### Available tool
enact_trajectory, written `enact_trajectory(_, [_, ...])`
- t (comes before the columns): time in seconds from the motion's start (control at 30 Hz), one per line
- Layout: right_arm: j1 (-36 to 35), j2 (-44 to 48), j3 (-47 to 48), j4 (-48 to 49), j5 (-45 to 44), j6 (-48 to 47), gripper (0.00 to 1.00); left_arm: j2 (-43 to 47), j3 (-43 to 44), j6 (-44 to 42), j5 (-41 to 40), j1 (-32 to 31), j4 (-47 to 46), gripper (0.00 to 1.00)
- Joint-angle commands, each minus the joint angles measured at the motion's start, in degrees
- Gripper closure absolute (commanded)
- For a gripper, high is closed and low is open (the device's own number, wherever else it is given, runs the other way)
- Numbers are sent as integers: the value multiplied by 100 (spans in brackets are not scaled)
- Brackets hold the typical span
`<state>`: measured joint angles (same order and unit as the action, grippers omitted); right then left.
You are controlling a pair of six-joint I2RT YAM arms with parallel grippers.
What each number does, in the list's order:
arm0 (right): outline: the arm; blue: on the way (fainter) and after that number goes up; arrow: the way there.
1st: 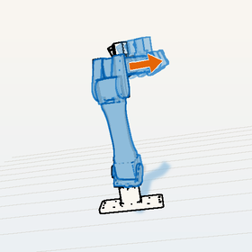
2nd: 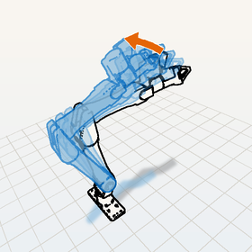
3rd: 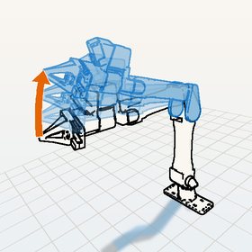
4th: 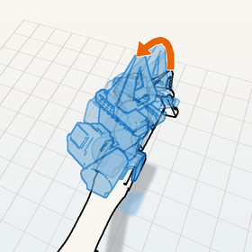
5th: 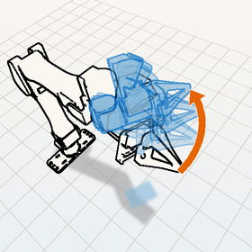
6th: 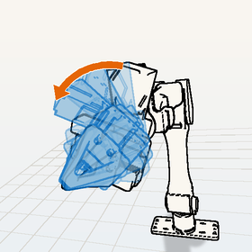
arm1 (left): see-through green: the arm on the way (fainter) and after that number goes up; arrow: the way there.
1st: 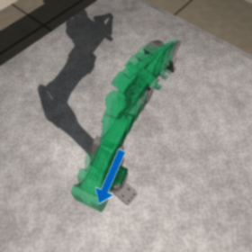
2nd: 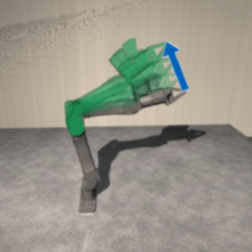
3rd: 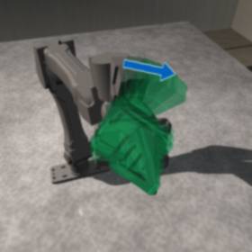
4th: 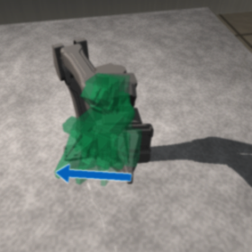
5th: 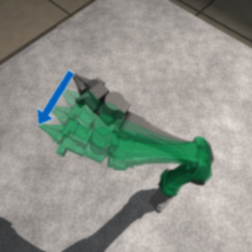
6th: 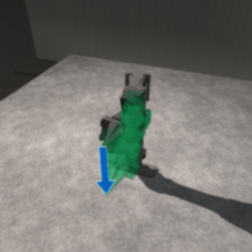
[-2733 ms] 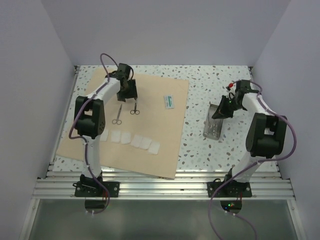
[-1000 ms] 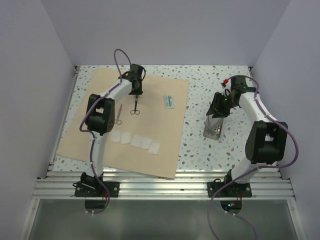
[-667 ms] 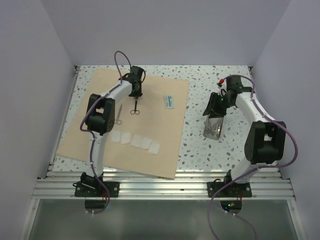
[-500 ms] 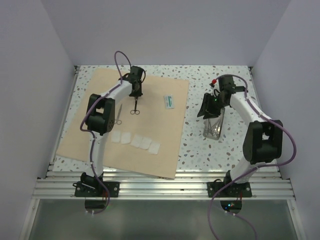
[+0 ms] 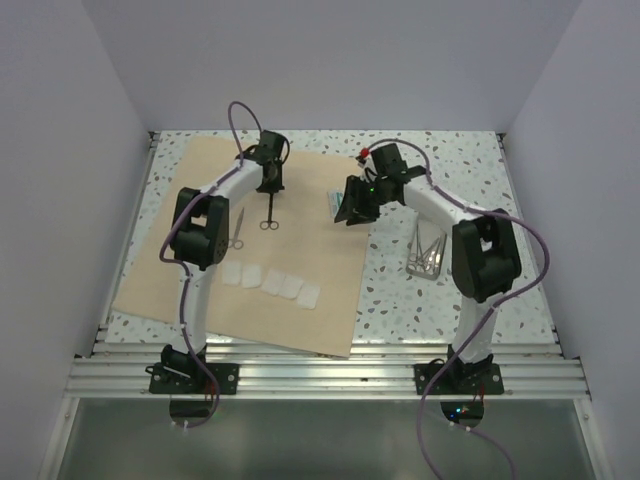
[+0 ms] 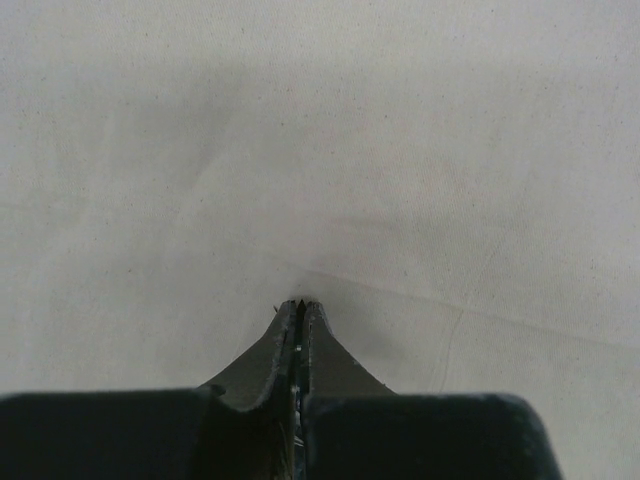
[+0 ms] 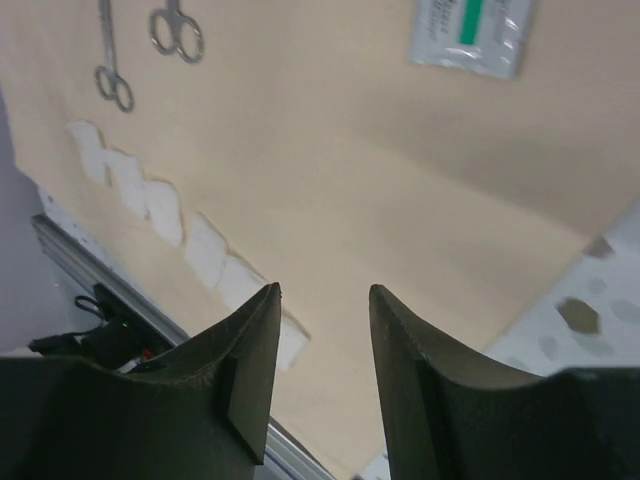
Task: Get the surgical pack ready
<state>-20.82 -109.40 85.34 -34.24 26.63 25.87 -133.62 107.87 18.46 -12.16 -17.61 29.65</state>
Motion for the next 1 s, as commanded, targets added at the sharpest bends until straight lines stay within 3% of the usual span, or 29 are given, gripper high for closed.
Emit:
enact_trajectory(0.0, [-378,-510,150,1689,501,952,53,73,356,96,108,108,471,100])
enact_trajectory(0.03, [-457,-660,141,2371,527,1103,52,108,366,114,187,117,524,100])
enact_trajectory(0.23, [-871,-1890,799,3676,518,1842,46,451,129,184,407,117,691,100])
enact_trajectory(0.67, [-1442,-3148,1960,4417,360,2300,43,1145,-600,149,821,179,709,100])
enact_trajectory(0.97, [-1557,-3219,1767,4900,395,2572,49,1295,-680,237,1067,179,674,100])
